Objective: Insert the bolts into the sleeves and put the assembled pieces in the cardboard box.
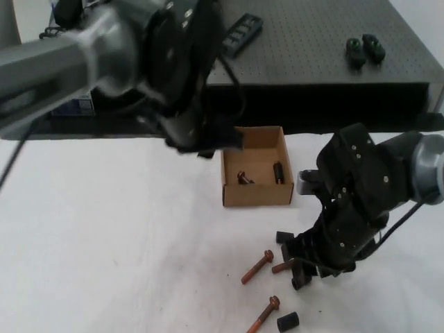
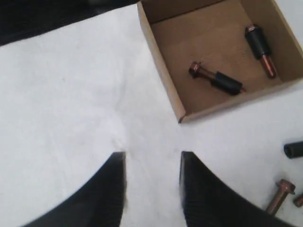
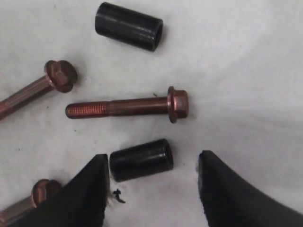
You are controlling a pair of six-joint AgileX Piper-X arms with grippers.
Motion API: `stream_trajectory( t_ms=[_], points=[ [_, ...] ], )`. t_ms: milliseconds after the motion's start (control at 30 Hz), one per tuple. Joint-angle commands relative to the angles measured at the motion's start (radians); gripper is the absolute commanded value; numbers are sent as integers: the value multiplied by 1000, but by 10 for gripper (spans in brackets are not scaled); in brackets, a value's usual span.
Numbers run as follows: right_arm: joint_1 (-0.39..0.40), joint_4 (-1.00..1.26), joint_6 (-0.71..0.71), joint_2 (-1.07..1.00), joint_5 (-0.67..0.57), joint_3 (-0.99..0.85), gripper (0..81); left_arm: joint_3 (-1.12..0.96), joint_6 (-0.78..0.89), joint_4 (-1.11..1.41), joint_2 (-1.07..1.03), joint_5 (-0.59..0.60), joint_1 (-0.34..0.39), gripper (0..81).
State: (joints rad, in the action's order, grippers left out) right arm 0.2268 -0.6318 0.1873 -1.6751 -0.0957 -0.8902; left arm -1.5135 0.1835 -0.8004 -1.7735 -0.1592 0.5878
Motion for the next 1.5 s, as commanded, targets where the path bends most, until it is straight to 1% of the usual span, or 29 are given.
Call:
stream_trajectory(
  t_ms=[0, 200, 300, 400, 500, 533, 600, 633, 700, 800, 833, 900, 967, 1033, 1133, 1200, 1233, 1333, 1467],
  points=[
    [-3, 16, 22, -18, -13, -13, 415, 212, 14, 114, 167, -9, 5, 274],
    [-3, -18, 18, -47, -20, -13, 347, 291, 6, 115, 226, -9, 5, 274],
    [-3, -52, -13, -47, -20, -13, 305, 294, -13, 106, 226, 33, 5, 274],
    [-3, -61, -40, -47, -10, -13, 237, 294, -26, 106, 226, 62, 5, 274],
    [-3, -41, -54, -47, -7, -13, 148, 294, -55, 98, 226, 81, 5, 274],
    [-3, -37, -54, -47, -6, -13, 136, 294, -64, 96, 226, 85, 5, 274],
    [-3, -30, -63, -47, -6, -13, 146, 294, -82, 87, 226, 100, 5, 274],
    [-3, -28, -80, -47, -6, -13, 164, 294, -83, 83, 226, 104, 5, 274],
    [-3, -18, -102, -47, -6, -13, 219, 294, -83, 75, 226, 104, 5, 274],
    [-3, 6, -121, -47, 0, -13, 328, 294, -96, 68, 226, 114, 5, 274],
    [-3, 10, -121, -47, 11, -13, 342, 294, -106, 65, 226, 128, 5, 274],
    [-3, 18, -132, -47, 19, -13, 338, 294, -136, 53, 226, 182, 5, 274],
    [-3, 25, -147, -47, 35, -13, 307, 294, -156, 40, 226, 237, 5, 274],
    [-3, 32, -168, -47, 45, -13, 256, 294, -170, 35, 226, 278, 5, 276],
    [-3, 30, -198, -47, 58, -13, 133, 294, -176, 31, 221, 304, 5, 276],
    [-3, 30, -221, -47, 64, -13, 15, 294, -207, 31, 221, 321, 10, 276],
    [-3, 30, -227, -47, 64, -13, 1, 294, -231, 35, 214, 337, 13, 276],
    [-11, 29, -226, -26, 60, -13, 1, 294, -279, 76, 181, 355, 39, 276],
    [-52, -9, -221, 90, 19, 12, 1, 284, -319, 107, 92, 353, 84, 276]
  ],
)
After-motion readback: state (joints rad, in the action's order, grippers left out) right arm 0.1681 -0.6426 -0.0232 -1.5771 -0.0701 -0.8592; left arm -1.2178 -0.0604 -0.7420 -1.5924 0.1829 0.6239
